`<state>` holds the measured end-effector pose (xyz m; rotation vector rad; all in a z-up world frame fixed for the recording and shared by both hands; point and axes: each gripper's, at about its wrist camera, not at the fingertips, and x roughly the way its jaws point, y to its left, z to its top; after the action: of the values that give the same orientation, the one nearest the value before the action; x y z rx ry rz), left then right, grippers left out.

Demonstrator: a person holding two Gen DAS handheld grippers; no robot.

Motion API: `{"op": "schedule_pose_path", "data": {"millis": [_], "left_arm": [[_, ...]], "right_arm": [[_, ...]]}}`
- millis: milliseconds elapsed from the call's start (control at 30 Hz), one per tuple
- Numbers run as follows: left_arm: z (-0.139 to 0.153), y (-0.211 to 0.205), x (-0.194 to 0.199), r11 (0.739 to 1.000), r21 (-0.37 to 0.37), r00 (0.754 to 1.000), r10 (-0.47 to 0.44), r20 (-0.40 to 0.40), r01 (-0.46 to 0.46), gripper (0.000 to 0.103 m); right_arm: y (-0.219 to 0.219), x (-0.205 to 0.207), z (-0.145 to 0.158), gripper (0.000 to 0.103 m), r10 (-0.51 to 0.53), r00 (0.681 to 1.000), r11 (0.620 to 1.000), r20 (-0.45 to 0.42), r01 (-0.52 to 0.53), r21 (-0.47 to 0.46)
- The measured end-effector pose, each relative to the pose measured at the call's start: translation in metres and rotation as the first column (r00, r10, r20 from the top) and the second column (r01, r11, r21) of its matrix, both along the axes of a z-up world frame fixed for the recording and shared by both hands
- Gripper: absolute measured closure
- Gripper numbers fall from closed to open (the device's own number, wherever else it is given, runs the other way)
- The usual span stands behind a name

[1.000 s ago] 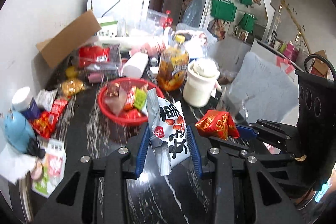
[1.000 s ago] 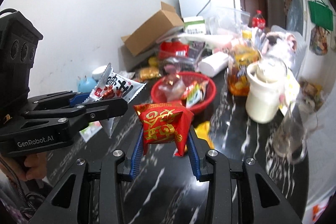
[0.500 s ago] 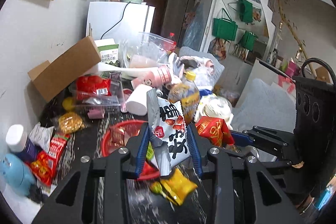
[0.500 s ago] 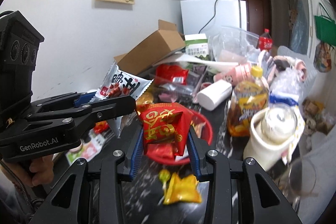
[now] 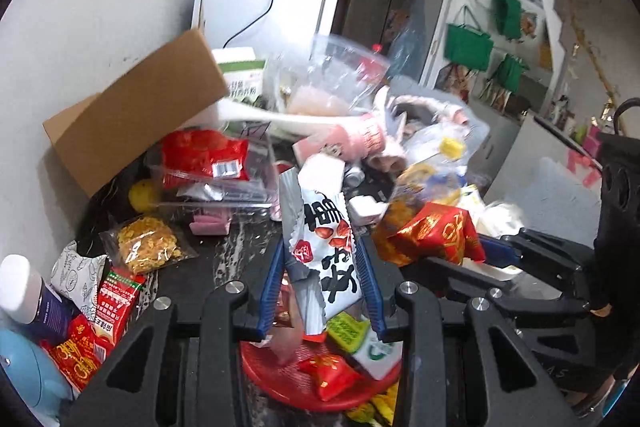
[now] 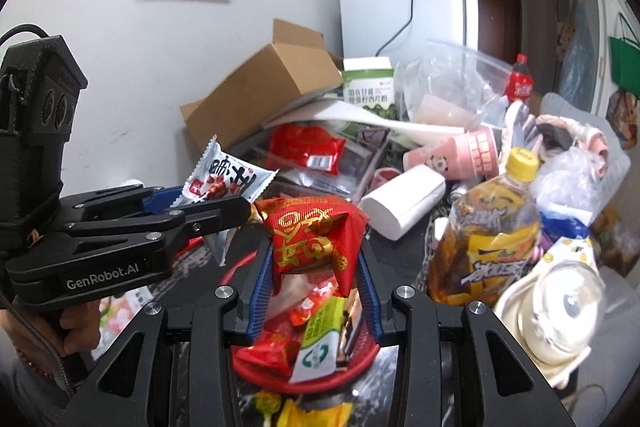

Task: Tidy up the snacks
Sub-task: 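Open both grippers to drop the two packets into the red basket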

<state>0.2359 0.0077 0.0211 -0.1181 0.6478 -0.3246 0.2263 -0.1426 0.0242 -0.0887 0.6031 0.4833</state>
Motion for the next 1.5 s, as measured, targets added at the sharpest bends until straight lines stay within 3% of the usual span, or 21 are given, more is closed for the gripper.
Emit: {"op": "schedule_pose_path", "data": {"millis": [400, 933, 1500], "left_arm": [[-0.038, -0.017, 0.016, 0.996, 0.085, 0.990, -0.011, -0.139, 0.023, 0.068], [-0.077, -0.024, 0.033, 0.988, 0.153, 0.946, 0.013, -0.323, 0.039, 0.068], [-0.083, -0.028, 0.036, 0.972, 0.234, 0.931, 0.072, -0.357, 0.015, 0.060]], "right_arm": [[0.002, 0.030, -0.042, 0.064, 0.052, 0.990, 0.996, -0.134, -0.061, -0.064], [0.009, 0.043, -0.077, 0.059, 0.051, 0.962, 0.984, -0.269, -0.094, -0.149], [0.004, 0.042, -0.077, 0.041, 0.007, 0.962, 0.982, -0.274, -0.058, -0.181]]}}
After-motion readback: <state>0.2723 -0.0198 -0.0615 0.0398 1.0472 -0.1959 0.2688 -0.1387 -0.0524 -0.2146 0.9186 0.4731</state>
